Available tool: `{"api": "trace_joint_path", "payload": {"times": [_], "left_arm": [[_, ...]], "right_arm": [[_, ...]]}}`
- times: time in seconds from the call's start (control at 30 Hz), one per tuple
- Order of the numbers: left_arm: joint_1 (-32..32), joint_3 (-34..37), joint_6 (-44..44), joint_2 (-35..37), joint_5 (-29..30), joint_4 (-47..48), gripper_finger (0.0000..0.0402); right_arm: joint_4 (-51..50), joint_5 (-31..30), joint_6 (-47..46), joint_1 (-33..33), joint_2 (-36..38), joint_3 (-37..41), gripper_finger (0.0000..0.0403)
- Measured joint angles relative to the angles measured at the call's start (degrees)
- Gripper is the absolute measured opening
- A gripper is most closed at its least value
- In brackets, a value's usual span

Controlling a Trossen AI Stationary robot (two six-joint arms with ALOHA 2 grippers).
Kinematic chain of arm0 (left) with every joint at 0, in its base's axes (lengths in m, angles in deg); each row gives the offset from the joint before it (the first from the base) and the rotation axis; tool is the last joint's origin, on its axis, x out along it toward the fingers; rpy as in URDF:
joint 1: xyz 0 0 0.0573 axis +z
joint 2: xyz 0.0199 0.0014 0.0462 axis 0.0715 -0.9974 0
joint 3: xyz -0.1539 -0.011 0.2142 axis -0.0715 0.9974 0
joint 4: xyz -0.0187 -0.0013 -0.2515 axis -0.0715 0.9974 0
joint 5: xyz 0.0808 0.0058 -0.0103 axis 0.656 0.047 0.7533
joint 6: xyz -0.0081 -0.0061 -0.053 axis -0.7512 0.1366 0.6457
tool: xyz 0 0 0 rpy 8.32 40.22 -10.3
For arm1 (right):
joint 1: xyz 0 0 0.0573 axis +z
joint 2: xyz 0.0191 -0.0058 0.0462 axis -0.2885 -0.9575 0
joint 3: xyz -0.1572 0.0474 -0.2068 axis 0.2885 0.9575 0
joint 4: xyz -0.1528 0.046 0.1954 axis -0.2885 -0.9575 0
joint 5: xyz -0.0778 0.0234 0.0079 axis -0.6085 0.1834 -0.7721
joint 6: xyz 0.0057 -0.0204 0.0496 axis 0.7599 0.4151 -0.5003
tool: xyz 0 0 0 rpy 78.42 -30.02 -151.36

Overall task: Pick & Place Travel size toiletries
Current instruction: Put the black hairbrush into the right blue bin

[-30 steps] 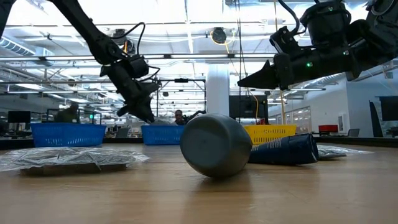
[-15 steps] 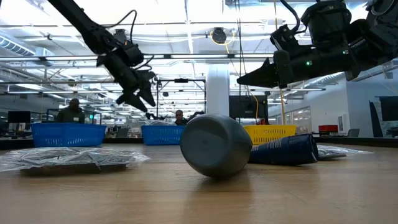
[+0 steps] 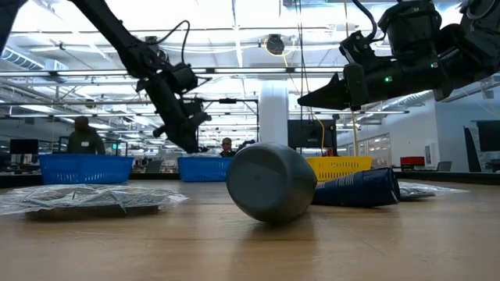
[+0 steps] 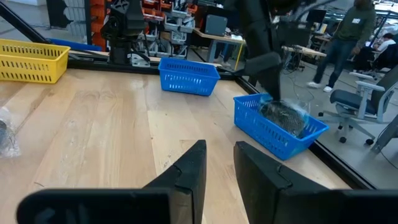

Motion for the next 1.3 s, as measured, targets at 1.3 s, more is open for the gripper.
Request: {"api": "trace_joint_path", "payload": {"times": [1.3], "left_arm": [[-8.22,2.01,-4.71,-6.64,0.90,-12.04,0.0004]], "right_arm": [[0.02,0.02,-0.37,0.02,0.00,0.00,0.0075]]}}
